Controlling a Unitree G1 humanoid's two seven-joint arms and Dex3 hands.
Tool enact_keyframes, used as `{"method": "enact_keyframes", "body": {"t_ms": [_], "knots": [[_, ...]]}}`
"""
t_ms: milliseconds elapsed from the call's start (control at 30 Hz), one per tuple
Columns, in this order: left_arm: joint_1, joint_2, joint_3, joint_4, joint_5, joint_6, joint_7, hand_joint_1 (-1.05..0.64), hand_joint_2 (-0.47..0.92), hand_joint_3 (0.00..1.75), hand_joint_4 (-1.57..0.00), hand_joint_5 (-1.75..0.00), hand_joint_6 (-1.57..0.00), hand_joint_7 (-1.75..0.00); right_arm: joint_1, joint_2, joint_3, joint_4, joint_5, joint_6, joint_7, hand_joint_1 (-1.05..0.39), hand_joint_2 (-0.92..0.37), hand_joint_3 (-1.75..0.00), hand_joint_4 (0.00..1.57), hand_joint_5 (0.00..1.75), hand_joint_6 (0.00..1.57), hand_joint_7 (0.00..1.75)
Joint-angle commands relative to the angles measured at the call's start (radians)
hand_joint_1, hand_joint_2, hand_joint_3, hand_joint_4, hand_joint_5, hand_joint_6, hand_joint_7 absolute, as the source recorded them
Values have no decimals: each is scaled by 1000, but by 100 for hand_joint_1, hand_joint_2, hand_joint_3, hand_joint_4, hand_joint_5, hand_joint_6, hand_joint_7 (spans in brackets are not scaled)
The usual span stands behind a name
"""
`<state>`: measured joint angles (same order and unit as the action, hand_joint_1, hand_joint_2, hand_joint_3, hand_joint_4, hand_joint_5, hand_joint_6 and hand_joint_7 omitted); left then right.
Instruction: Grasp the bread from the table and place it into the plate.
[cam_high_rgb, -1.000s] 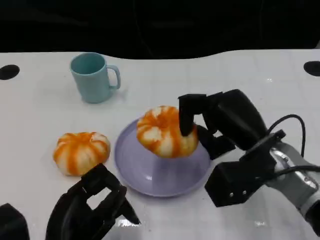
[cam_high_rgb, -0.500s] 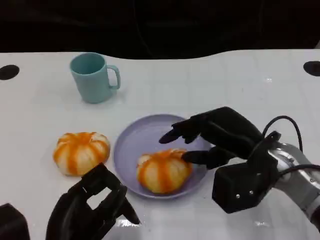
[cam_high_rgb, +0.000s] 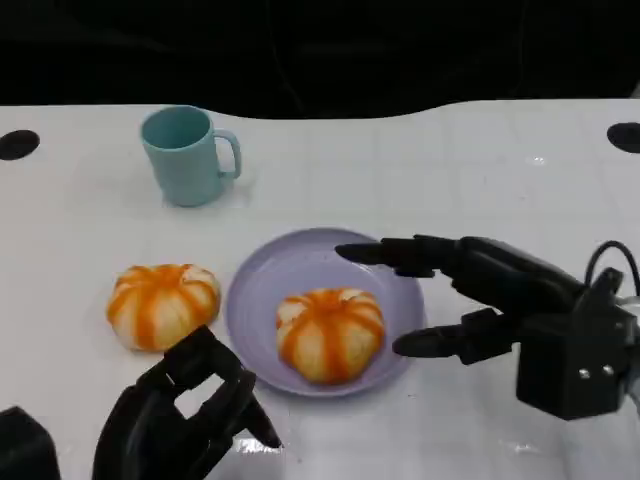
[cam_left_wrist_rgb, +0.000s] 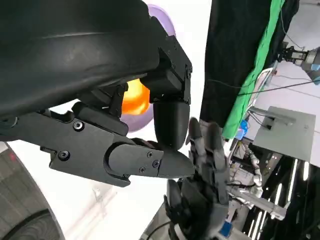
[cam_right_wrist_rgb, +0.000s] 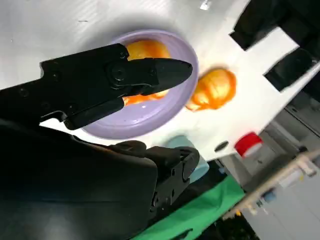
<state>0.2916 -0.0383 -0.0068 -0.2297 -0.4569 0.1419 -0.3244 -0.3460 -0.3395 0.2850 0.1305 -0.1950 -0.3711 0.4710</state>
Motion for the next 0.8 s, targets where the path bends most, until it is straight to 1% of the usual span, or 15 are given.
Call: {"method": "enact_keyframes", "body": {"t_ms": [33, 133, 300, 333, 433, 467, 500, 533, 567, 633, 667, 700, 733, 800], "knots": [[6, 9, 3, 0, 10, -11, 1, -61, 92, 20, -72, -175, -58, -158, 84, -32, -68, -90, 55, -15, -8, -66, -92, -33, 19, 34, 26, 5], [11, 8, 3, -4, 8, -10, 0, -61, 92, 20, -72, -175, -58, -159, 125, -35, -93, -121, 77, -32, -7, -64, -92, -34, 22, 37, 30, 6], [12, 6, 2, -10, 1, -2, 4, -61, 92, 20, -72, -175, -58, -159, 196, -24, -130, -128, 140, -67, -8, -58, -92, -32, 31, 45, 40, 11], [12, 6, 2, -11, 0, -1, 4, -61, 92, 20, -72, -175, -58, -159, 215, -19, -137, -131, 158, -66, -8, -58, -92, -32, 32, 47, 42, 11], [6, 4, 3, -8, -2, 1, 5, -61, 92, 20, -71, -175, -57, -160, 278, 15, -163, -137, 233, -55, -21, -57, -92, -28, 42, 56, 51, 16], [5, 4, 4, -6, -2, -2, 5, -61, 92, 20, -71, -175, -57, -160, 298, 28, -170, -142, 262, -47, -22, -56, -92, -28, 42, 71, 55, 18], [4, 4, 4, -4, 0, -4, 4, -61, 92, 20, -71, -175, -57, -160, 316, 40, -175, -149, 285, -37, -23, -56, -92, -28, 41, 80, 58, 19], [3, 4, 4, -3, -1, -6, 2, -60, 92, 20, -71, -175, -57, -160, 336, 49, -181, -157, 308, -27, -21, -55, -92, -29, 42, 86, 60, 20], [3, 4, 5, -3, -2, -6, 1, -60, 92, 21, -71, -175, -56, -160, 356, 58, -185, -168, 329, -15, -21, -55, -92, -31, 41, 99, 62, 24], [3, 5, 5, -4, -4, -4, 0, -60, 92, 21, -71, -175, -56, -160, 396, 70, -192, -199, 364, 23, -24, -54, -92, -33, 40, 111, 63, 31], [4, 5, 5, -4, -3, -4, 1, -60, 92, 21, -70, -175, -56, -160, 410, 74, -195, -214, 375, 40, -26, -54, -92, -34, 39, 119, 60, 46], [5, 4, 4, -9, -3, -1, 3, -60, 92, 21, -70, -175, -56, -160, 437, 83, -200, -241, 393, 76, -39, -54, -92, -34, 40, 123, 58, 56], [6, 4, 3, -12, -4, 0, 5, -60, 92, 21, -70, -175, -56, -160, 459, 90, -205, -265, 406, 107, -49, -54, -92, -34, 42, 128, 54, 70], [8, 4, 3, -16, -2, 2, 7, -60, 92, 21, -70, -175, -56, -161, 506, 102, -214, -324, 453, 198, -67, -54, -92, -33, 45, 137, 50, 90]]}}
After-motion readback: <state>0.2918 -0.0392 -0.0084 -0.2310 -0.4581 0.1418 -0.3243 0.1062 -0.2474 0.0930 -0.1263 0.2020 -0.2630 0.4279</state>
